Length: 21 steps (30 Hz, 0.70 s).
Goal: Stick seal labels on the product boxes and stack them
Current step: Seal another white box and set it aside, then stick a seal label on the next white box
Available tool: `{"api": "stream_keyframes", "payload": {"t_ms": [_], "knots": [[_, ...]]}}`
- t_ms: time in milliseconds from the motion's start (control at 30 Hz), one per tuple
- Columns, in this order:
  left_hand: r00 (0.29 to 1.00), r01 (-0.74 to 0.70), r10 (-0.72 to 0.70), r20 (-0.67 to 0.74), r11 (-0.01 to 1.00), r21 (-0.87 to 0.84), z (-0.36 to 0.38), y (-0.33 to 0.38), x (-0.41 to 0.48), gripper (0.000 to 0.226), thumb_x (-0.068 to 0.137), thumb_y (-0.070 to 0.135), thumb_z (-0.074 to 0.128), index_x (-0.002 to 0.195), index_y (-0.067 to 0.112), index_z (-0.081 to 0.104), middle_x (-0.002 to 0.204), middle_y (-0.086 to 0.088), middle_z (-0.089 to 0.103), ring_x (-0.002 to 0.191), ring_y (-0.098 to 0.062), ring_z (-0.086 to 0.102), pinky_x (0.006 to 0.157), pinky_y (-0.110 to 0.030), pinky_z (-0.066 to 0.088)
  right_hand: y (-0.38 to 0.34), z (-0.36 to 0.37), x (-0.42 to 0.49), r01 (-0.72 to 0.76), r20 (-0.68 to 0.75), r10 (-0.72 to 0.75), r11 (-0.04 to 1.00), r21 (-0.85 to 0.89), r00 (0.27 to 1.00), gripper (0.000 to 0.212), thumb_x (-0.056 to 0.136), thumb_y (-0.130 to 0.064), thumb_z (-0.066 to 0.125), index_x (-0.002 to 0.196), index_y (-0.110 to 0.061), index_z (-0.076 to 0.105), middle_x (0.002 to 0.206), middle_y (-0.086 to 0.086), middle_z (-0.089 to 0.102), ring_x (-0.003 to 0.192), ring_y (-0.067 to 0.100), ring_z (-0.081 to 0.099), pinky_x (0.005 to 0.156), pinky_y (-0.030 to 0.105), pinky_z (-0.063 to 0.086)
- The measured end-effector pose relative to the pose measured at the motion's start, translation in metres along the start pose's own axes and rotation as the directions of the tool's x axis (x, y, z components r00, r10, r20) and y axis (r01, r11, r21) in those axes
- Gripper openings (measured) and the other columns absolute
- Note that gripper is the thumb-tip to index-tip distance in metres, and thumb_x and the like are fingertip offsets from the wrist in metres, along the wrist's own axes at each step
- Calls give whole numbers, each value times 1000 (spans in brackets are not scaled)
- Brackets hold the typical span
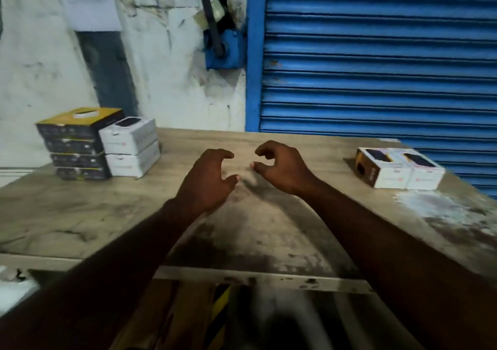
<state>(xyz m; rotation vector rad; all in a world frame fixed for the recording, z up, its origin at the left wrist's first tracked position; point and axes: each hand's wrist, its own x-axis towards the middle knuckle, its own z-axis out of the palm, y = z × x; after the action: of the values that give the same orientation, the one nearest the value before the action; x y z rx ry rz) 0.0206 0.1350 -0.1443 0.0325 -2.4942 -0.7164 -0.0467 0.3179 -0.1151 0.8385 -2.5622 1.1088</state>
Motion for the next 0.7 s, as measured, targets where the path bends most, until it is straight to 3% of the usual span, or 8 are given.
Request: {"api": "stream_keyframes", "payload": {"t_ms": [133, 433, 700], "knots": [[996, 63, -60, -64, 997, 43, -41, -49, -18, 52, 88, 35, 75, 134, 23, 55, 136, -1, 54, 123, -20, 54, 104, -32, 42, -46, 55, 25, -58, 52, 49, 980, 192, 997, 32, 86, -29, 79, 112, -14, 71, 112, 0, 72, 103, 15, 67, 96, 30, 51], [945, 157, -143, -295, 987, 23, -100, -112, -23, 52, 87, 23, 75, 133, 12, 54, 135, -12, 55, 124, -29, 52, 104, -41, 44, -113, 120, 61, -8, 86, -16, 961, 277, 996, 34, 86, -25, 78, 117, -15, 70, 118, -3, 71, 103, 13, 66, 88, 20, 46], [923, 201, -180, -339, 979, 28, -114, -137, -6, 61, 86, 17, 74, 139, 10, 46, 140, -11, 49, 127, -29, 50, 102, -39, 42, -142, 153, 93, 63, 67, -86, 953, 296, 994, 38, 85, -15, 78, 121, -15, 66, 119, -3, 67, 107, 16, 66, 80, 14, 40]]}}
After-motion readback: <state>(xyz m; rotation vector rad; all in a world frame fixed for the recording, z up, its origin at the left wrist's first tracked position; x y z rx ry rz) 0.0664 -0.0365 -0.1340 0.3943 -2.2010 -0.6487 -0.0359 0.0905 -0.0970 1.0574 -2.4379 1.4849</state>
